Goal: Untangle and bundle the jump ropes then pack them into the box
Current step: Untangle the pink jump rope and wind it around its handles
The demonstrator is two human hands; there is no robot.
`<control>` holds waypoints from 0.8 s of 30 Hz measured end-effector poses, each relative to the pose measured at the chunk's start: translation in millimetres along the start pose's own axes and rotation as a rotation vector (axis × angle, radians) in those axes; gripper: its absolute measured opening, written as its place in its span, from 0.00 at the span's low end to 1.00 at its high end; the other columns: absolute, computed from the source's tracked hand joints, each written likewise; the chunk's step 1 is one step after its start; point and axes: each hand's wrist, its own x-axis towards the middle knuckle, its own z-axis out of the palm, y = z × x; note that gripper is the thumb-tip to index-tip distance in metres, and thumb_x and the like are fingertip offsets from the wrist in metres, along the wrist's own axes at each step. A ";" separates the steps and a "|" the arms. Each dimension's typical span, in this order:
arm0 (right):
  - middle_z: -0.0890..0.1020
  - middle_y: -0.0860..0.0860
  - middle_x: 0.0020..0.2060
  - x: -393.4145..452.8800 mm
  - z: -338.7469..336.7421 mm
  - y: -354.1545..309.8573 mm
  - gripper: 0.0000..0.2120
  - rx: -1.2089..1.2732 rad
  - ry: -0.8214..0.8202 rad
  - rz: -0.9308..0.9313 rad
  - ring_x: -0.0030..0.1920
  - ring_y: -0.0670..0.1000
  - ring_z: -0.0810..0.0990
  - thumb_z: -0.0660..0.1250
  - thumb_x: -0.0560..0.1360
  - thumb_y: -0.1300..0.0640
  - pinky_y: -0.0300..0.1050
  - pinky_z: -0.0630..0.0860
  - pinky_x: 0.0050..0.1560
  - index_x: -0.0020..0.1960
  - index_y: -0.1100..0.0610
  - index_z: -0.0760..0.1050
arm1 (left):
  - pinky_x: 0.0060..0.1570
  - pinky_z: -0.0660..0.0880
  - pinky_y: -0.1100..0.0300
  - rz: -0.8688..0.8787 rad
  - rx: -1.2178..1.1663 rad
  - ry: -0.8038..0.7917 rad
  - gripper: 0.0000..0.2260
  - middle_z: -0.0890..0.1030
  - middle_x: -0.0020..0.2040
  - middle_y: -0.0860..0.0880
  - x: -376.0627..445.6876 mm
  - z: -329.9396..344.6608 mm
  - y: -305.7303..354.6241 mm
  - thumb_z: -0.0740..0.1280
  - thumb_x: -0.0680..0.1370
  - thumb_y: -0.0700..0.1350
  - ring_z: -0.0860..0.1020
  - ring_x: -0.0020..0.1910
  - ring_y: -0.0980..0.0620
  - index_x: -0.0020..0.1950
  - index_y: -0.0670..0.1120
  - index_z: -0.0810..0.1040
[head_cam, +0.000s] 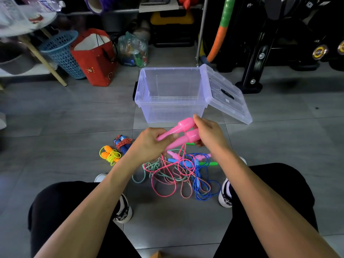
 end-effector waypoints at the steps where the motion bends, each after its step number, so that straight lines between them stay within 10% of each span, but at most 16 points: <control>1: 0.78 0.51 0.28 1.5 0.3 -0.2 0.16 0.035 -0.001 0.039 0.22 0.48 0.74 0.62 0.80 0.48 0.38 0.72 0.25 0.38 0.54 0.77 | 0.20 0.67 0.64 0.000 -0.025 0.003 0.15 0.81 0.31 0.41 -1.0 -1.1 1.0 0.67 0.78 0.54 0.70 0.19 0.51 0.43 0.42 0.80; 7: 0.83 0.60 0.38 9.4 -5.1 8.9 0.09 -0.093 -0.035 0.141 0.31 0.56 0.81 0.61 0.76 0.54 0.49 0.79 0.33 0.46 0.58 0.77 | 0.18 0.63 0.68 0.004 -0.007 0.007 0.13 0.80 0.30 0.41 -6.3 -5.1 4.6 0.68 0.78 0.55 0.69 0.18 0.56 0.42 0.46 0.81; 11: 0.79 0.49 0.54 6.1 -13.3 4.7 0.18 -0.300 -0.010 -0.119 0.53 0.47 0.78 0.63 0.78 0.47 0.37 0.70 0.45 0.66 0.51 0.72 | 0.17 0.60 0.69 -0.036 -0.075 0.036 0.11 0.77 0.28 0.43 -6.0 -12.2 4.2 0.69 0.78 0.52 0.67 0.17 0.55 0.40 0.47 0.79; 18: 0.80 0.50 0.36 -13.2 -6.7 1.6 0.19 -0.282 -0.171 -0.345 0.37 0.48 0.77 0.60 0.79 0.40 0.42 0.72 0.39 0.44 0.56 0.78 | 0.19 0.64 0.67 -0.016 -0.071 -0.113 0.13 0.77 0.27 0.50 -12.1 -8.6 8.8 0.70 0.77 0.52 0.68 0.19 0.56 0.41 0.43 0.78; 24: 0.81 0.50 0.38 -12.8 -0.4 0.4 0.19 -0.265 -0.003 -0.289 0.42 0.48 0.79 0.57 0.80 0.43 0.41 0.73 0.41 0.46 0.57 0.78 | 0.35 0.67 0.57 0.179 0.769 0.234 0.18 0.77 0.42 0.51 -7.5 10.2 -6.8 0.72 0.69 0.56 0.78 0.41 0.45 0.52 0.48 0.74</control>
